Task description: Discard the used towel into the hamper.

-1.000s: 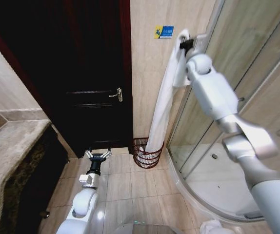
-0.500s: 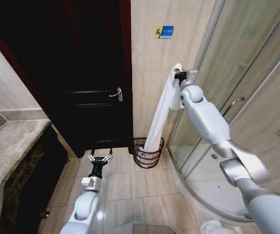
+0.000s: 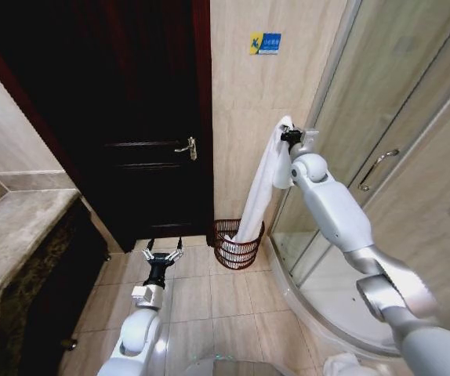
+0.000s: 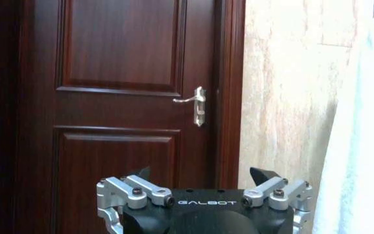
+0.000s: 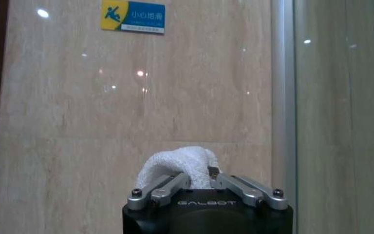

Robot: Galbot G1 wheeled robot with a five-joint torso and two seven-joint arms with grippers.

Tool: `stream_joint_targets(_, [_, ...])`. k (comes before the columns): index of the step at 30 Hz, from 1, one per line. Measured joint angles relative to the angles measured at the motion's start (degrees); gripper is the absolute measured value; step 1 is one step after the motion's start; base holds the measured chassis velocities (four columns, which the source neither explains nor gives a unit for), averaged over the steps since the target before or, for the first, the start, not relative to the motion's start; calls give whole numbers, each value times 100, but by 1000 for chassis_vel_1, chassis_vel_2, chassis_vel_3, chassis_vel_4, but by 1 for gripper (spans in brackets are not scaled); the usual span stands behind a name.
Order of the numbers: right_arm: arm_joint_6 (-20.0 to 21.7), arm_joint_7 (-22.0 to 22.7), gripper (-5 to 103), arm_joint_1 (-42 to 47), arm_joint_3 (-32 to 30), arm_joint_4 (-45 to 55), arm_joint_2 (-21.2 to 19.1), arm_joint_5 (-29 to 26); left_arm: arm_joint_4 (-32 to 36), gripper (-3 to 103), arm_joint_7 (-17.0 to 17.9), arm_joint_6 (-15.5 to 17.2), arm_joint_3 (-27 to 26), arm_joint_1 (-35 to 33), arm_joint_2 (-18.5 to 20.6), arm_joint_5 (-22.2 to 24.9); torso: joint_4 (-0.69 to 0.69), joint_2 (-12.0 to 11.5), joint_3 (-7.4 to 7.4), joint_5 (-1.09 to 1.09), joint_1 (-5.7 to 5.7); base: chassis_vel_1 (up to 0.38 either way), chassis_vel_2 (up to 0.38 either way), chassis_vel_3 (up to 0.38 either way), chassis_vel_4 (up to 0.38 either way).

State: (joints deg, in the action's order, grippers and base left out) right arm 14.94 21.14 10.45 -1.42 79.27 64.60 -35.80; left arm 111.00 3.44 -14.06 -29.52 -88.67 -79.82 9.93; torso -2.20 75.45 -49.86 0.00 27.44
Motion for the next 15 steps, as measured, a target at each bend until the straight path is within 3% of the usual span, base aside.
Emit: stream_joint_targets(15, [114,101,5,1015,-227,853,-162,145,-32,100,-46,-27,55,-12,-47,-70,0,-548,297,1,-252,0,0,0,0])
